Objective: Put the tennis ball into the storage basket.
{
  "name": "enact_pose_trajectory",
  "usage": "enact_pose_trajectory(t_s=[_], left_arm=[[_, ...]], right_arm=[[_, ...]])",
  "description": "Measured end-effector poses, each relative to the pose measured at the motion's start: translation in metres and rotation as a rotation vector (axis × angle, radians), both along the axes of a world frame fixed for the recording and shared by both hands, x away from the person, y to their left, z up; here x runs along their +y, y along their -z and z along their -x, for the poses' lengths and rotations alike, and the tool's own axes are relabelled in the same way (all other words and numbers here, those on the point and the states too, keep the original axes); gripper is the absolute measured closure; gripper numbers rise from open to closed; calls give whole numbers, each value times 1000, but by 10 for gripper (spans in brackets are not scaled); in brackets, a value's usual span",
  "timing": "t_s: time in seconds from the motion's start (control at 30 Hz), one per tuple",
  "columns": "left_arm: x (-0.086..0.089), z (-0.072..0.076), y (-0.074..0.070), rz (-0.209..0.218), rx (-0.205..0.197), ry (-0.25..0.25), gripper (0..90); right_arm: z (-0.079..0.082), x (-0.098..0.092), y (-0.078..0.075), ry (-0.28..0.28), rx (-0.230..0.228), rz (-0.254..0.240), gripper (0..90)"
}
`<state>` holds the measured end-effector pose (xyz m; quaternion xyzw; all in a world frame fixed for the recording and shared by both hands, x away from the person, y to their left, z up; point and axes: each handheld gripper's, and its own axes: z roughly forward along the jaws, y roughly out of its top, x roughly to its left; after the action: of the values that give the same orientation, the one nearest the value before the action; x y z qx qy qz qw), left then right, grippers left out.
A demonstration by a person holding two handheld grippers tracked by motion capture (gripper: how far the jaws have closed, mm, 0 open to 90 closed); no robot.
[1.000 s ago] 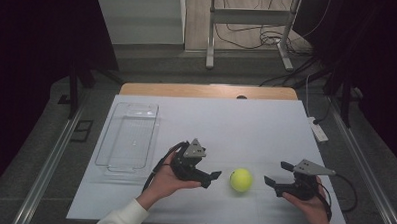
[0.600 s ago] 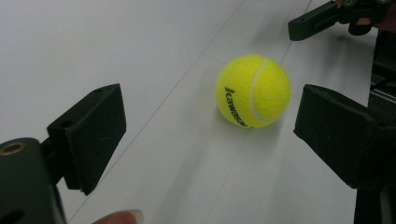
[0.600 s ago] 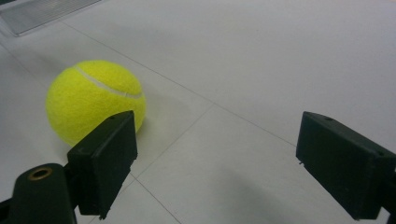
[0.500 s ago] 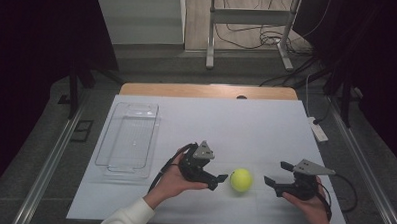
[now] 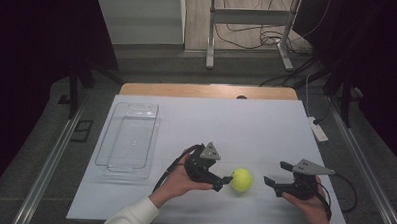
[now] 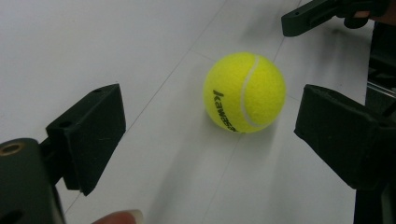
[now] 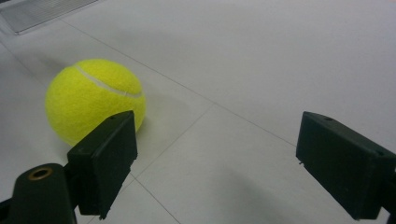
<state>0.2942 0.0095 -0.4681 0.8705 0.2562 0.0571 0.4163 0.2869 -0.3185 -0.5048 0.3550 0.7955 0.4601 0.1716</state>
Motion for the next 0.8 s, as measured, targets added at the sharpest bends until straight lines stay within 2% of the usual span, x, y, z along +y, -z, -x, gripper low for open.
enact_pose_trajectory(t_s=[0.07,0.3,0.8], left_arm=[[-2,-1,0,13,13,12,94],[-8,-2,0,15,25,30,92],[-23,-7,8,-20,46,56,79]], right_arm=[[0,0,0,0,0,0,132],[0,0,0,0,1,2,133],[0,0,0,-1,3,7,132]])
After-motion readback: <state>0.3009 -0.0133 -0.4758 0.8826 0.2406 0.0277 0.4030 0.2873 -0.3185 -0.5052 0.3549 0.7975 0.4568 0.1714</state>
